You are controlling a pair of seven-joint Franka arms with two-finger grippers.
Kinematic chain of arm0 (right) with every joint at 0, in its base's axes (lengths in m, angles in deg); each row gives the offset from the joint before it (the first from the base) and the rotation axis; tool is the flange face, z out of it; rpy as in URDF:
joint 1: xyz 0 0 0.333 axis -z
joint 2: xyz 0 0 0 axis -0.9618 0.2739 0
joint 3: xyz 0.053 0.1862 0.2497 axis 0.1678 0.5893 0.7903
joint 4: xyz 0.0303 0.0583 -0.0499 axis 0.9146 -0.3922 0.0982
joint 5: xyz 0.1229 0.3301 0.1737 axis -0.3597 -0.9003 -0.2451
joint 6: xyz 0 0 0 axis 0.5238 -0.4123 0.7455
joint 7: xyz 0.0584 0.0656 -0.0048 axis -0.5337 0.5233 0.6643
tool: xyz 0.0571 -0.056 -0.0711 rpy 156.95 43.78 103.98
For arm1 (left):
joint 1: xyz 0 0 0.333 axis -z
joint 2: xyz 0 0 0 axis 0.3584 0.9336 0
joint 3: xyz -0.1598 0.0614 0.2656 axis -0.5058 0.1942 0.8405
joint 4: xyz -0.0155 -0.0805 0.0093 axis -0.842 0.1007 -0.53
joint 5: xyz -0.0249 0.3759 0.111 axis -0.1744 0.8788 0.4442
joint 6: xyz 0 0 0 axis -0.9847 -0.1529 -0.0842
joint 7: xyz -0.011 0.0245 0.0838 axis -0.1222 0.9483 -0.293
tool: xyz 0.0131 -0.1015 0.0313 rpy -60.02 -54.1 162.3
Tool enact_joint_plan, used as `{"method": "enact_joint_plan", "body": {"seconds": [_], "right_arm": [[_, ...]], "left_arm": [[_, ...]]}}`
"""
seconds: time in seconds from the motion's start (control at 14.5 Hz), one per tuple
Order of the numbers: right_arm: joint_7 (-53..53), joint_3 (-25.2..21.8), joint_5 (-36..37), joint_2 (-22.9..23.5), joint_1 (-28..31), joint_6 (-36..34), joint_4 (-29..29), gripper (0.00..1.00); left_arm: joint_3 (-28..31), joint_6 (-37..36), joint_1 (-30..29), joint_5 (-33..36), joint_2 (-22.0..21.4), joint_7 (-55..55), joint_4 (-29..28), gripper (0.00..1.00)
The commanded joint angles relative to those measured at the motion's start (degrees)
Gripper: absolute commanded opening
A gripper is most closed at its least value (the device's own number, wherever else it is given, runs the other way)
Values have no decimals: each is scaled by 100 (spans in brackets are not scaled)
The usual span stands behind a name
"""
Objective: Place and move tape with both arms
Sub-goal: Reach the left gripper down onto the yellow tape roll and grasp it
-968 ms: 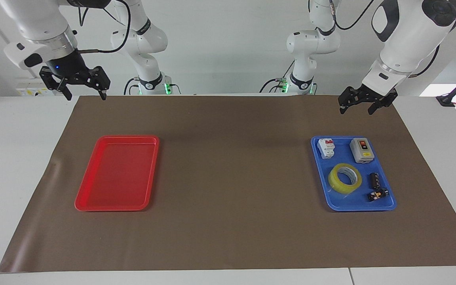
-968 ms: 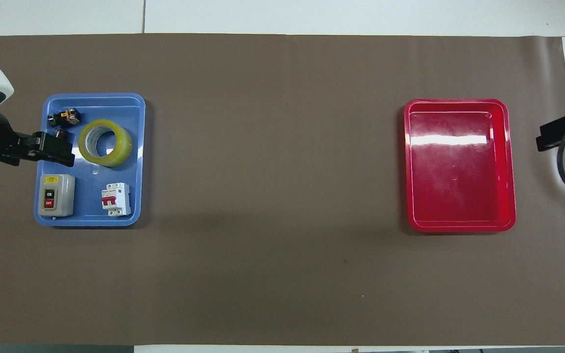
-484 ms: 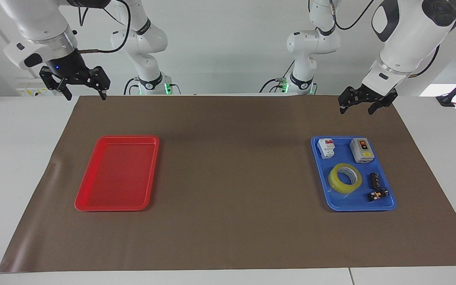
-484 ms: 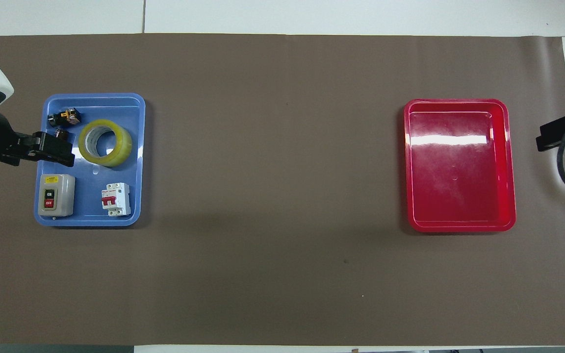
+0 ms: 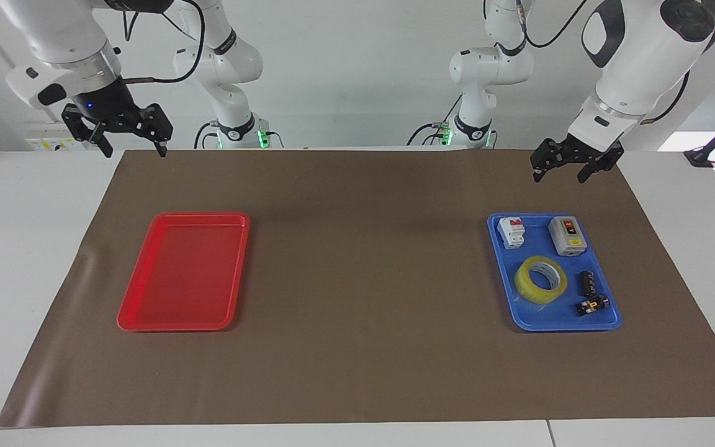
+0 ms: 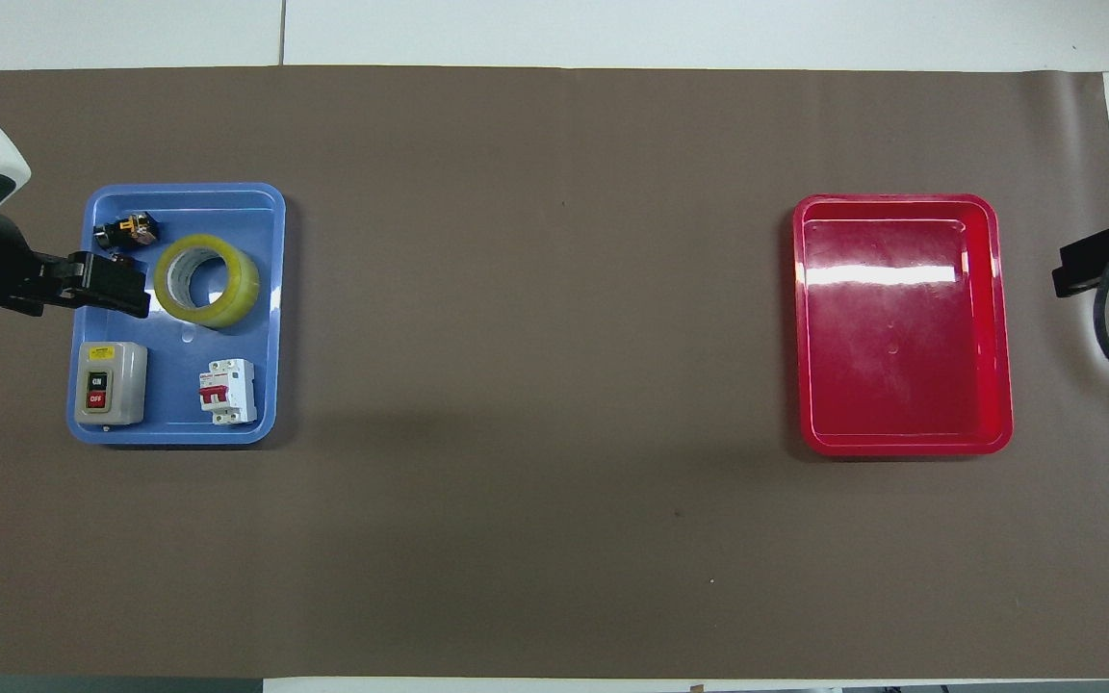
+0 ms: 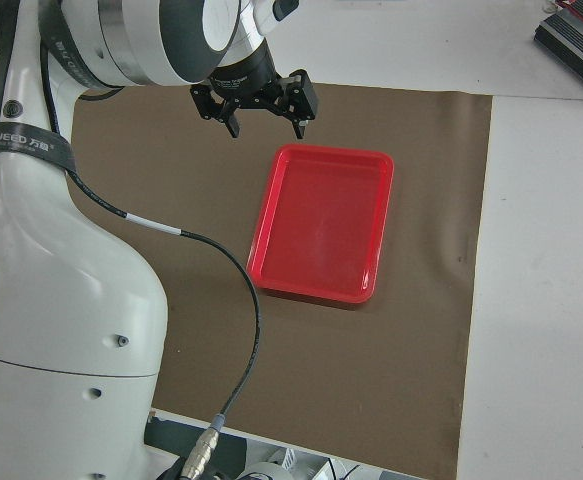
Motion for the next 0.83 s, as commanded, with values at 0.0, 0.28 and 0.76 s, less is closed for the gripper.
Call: {"method": "enact_joint_plan", "body": {"seconds": [0.0, 0.28, 0.76], "right_arm": [[126, 15, -113, -77, 92, 49, -83, 100], [126, 15, -113, -77, 92, 49, -83, 100], [135, 7, -113, -77, 92, 49, -83, 100]], "left_arm": [[172, 809, -63, 75, -50, -126, -657, 100], [305, 1855, -221, 101, 458, -495, -1062, 100], [332, 3684, -801, 101, 1496, -786, -1257, 100]]}}
